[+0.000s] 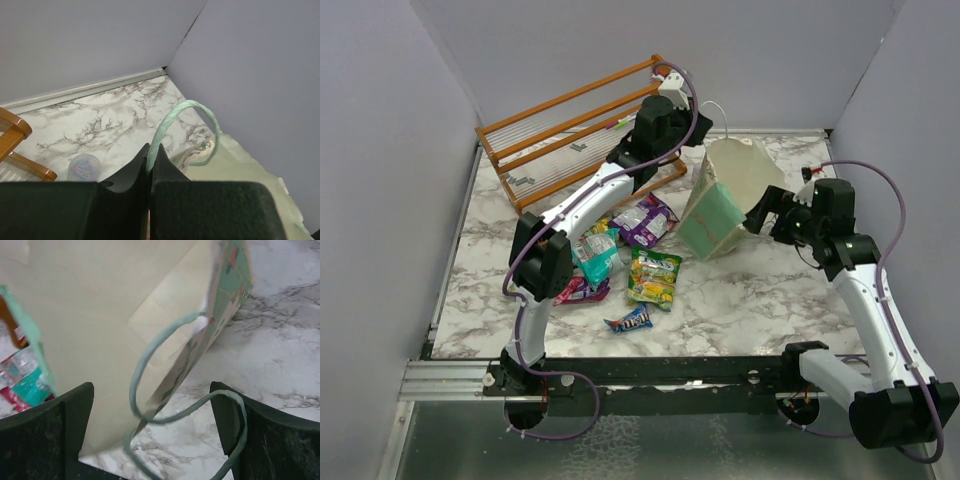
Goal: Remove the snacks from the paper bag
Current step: Adjust the paper bag at the center of the board.
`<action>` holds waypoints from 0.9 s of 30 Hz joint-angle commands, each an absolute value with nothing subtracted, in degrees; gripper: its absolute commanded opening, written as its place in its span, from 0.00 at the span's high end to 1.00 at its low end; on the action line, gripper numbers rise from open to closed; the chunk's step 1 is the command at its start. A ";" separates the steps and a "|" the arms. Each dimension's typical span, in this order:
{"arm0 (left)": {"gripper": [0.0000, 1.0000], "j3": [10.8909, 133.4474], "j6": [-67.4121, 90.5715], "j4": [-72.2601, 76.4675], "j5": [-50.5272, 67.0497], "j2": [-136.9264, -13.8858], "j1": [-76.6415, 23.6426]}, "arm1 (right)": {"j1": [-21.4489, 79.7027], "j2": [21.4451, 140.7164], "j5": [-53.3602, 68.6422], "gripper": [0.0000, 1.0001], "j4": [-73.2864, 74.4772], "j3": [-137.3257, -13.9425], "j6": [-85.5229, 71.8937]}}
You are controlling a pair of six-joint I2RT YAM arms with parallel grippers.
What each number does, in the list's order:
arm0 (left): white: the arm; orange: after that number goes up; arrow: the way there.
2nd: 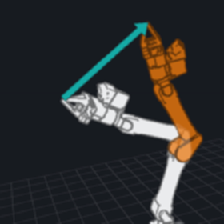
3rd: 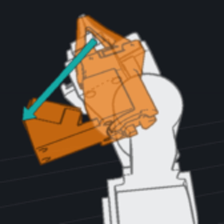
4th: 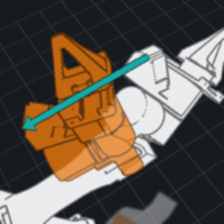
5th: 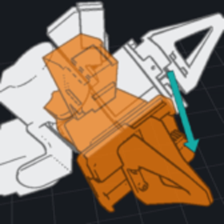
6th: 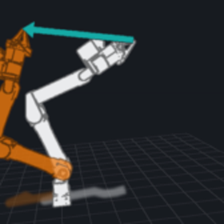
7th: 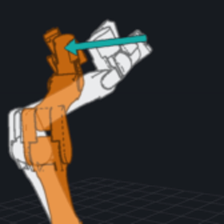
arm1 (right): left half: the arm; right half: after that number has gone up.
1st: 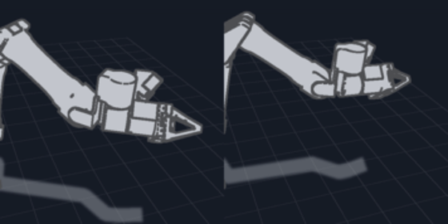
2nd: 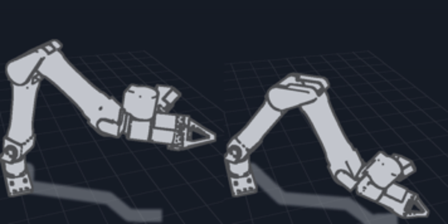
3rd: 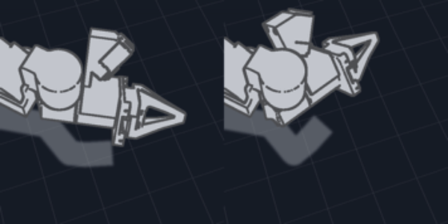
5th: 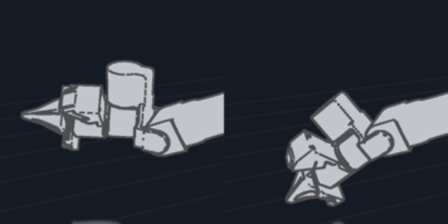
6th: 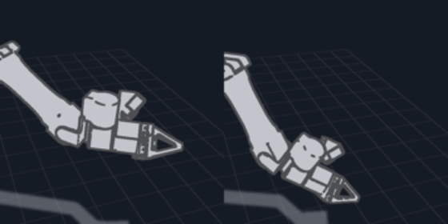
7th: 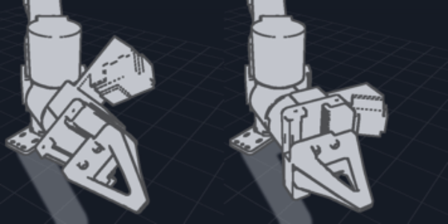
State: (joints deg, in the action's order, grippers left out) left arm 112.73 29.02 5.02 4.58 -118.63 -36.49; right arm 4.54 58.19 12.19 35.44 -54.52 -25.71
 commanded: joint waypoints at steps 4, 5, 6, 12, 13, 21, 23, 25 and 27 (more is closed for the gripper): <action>1.00 116.07 27.68 5.72 6.06 -118.85 -34.91 | 4.57 52.31 23.91 0.01 50.02 -60.27 -25.21; 1.00 116.21 27.44 5.78 6.20 -119.10 -34.90 | 4.57 51.68 24.54 0.01 51.75 -61.20 -24.73; 1.00 116.47 27.16 5.88 6.50 -119.36 -34.83 | 4.57 51.20 25.18 0.01 53.60 -62.20 -23.80; 1.00 119.89 25.90 6.79 7.58 -121.48 -34.50 | 4.57 49.45 25.09 0.01 61.86 -63.20 -21.58; 1.00 120.97 25.79 6.67 7.53 -121.92 -34.39 | 4.57 49.81 25.74 0.01 62.96 -62.56 -21.54; 1.00 125.65 27.80 7.09 6.91 -121.83 -30.83 | 4.57 49.64 28.45 0.01 61.15 -55.38 -19.54; 1.00 127.56 27.88 6.40 7.07 -122.18 -30.61 | 4.57 51.81 32.90 0.01 58.93 -52.30 -19.28; 1.00 129.35 28.17 5.15 7.49 -122.78 -30.59 | 4.57 53.98 39.44 0.01 55.75 -49.44 -18.81; 1.00 129.74 29.03 4.60 7.17 -122.95 -30.59 | 4.65 55.69 43.34 0.01 53.47 -47.83 -18.53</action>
State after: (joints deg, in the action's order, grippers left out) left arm 126.13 27.79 3.90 7.53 -122.91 -31.75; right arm 4.54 52.25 31.42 57.34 -52.03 -20.03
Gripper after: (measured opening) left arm 0.013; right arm 0.994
